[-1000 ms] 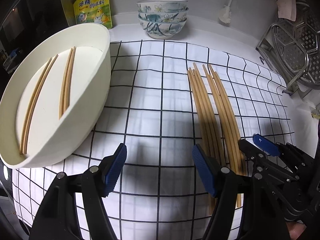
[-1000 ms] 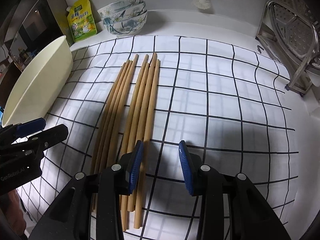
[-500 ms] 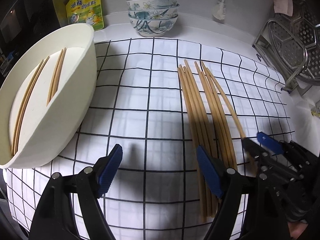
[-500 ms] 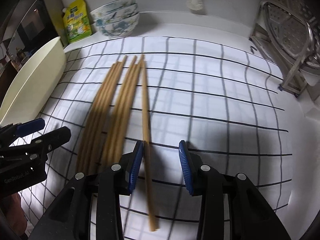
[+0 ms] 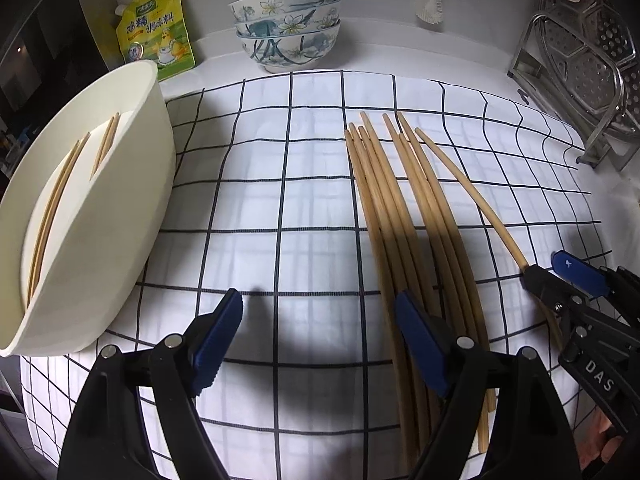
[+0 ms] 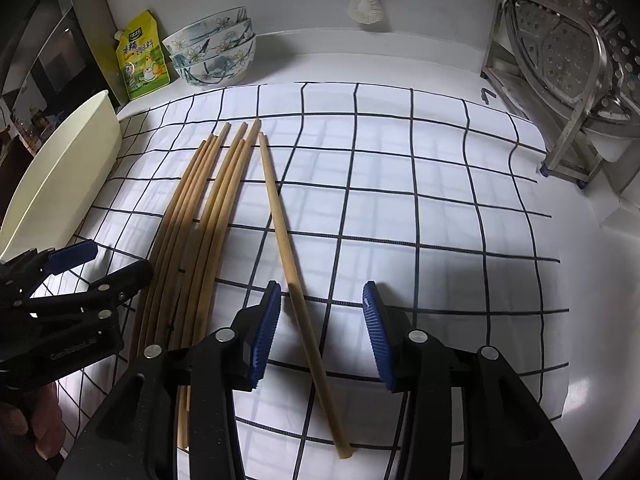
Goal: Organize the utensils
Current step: 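Move both open tools back over the remaining chopsticks, then grasp a chopstick with the left tool while the right tool grasps another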
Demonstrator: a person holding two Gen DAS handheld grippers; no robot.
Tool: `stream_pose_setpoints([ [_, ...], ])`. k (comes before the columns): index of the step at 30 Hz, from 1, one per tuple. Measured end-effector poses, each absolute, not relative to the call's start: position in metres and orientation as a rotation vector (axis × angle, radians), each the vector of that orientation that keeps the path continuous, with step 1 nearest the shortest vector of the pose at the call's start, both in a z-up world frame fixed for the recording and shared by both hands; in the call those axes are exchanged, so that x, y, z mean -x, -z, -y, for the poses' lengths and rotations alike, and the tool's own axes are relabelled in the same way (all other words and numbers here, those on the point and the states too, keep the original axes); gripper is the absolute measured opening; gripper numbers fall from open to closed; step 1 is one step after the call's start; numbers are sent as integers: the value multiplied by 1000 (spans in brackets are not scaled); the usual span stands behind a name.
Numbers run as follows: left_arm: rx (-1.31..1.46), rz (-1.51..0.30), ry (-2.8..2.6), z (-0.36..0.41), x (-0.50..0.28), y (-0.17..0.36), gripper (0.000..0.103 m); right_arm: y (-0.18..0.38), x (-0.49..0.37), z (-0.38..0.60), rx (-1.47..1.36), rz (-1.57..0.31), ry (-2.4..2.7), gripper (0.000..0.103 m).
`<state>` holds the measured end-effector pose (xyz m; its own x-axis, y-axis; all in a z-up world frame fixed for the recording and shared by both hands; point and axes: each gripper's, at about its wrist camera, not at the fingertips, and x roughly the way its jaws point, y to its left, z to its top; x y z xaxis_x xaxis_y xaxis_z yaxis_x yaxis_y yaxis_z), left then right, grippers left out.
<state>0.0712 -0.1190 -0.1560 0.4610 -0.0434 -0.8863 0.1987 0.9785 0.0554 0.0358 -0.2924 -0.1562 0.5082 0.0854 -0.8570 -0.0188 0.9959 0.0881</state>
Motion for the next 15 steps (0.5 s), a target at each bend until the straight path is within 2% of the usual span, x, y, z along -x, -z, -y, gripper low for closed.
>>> stream_pose_setpoints([
  [13,-188,-1087,104,115,-72,159,80,158,-50,288,-29,-1040,-53,43],
  [15,-179,-1087,107,115,-74,159,77,160,-52,286,-20,-1043,-60,43],
])
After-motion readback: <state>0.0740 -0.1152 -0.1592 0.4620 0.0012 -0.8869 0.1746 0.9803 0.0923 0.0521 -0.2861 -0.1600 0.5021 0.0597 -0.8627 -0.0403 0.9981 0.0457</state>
